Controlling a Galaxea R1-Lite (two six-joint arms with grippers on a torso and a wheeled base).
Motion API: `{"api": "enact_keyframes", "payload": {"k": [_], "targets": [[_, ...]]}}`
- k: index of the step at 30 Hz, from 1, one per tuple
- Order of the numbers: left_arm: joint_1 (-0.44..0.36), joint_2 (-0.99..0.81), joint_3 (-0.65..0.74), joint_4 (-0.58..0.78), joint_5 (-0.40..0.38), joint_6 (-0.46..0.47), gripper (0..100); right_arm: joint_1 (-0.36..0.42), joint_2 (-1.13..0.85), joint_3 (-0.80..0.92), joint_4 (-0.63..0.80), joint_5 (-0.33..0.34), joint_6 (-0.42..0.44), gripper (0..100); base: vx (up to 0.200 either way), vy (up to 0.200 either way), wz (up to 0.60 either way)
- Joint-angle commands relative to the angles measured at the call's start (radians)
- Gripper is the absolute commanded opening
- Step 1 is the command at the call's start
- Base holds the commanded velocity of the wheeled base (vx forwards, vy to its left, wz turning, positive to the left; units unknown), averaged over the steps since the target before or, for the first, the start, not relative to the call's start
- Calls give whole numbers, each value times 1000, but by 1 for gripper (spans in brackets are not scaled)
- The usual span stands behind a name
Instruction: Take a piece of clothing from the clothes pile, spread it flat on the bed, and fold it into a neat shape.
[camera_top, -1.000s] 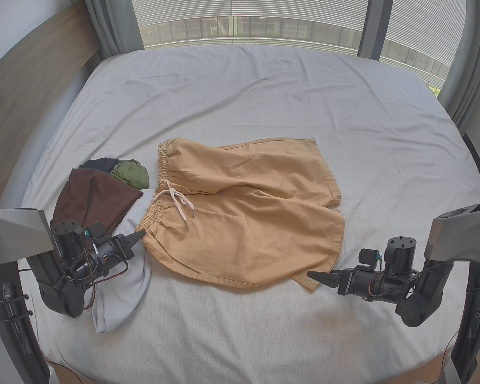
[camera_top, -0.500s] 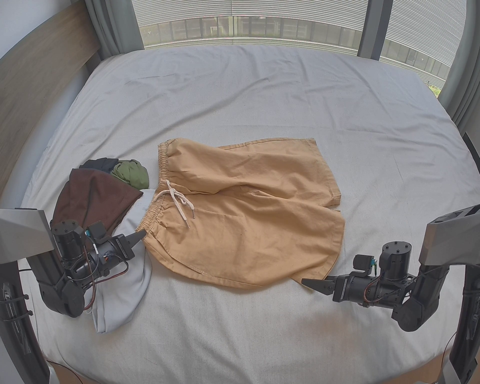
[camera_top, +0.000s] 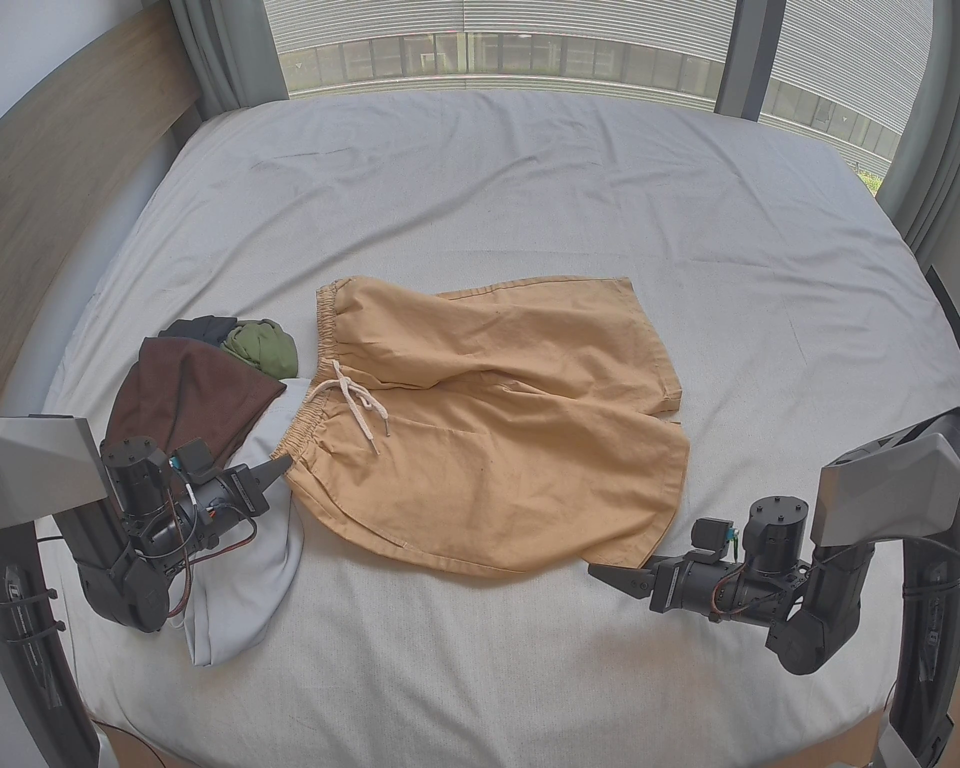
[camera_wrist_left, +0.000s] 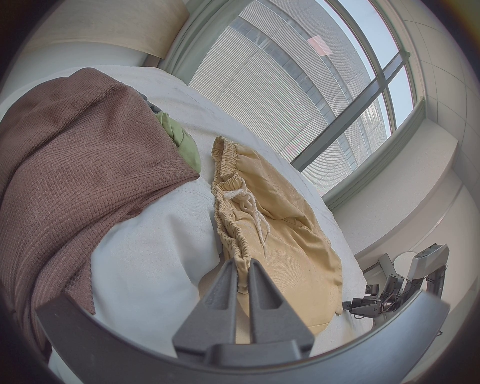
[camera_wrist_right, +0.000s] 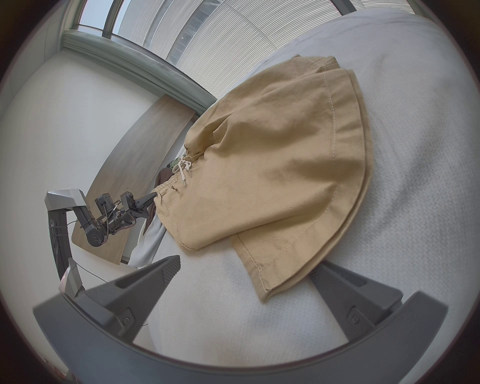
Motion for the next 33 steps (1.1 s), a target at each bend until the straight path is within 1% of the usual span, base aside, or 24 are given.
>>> {"api": "enact_keyframes", "payload": {"k": [1, 9, 10, 19, 24, 29, 33], "targets": [[0, -1, -1, -1, 1, 0, 0, 8, 13, 2, 8, 0, 2, 100, 0, 0, 0], [0, 1, -1, -1, -1, 0, 0, 14, 16, 1, 8, -1, 3, 100, 0, 0, 0], [0, -1, -1, -1, -1, 0, 0, 14, 18, 1, 8, -1, 3, 0, 0, 0, 0], [0, 1, -6, -1, -1, 0, 0, 8, 19, -1, 8, -1, 3, 0, 0, 0, 0], [0, -2, -8, -1, -1, -22, 0, 1, 7, 7, 8, -1, 3, 0, 0, 0, 0], [0, -18, 5, -1, -2, -54, 0, -6, -36, 67, 8, 0, 2, 0, 0, 0, 0], [-5, -51, 40, 1, -7, -81, 0, -12, -100, 159, 8, -1, 2, 0, 0, 0, 0]]}}
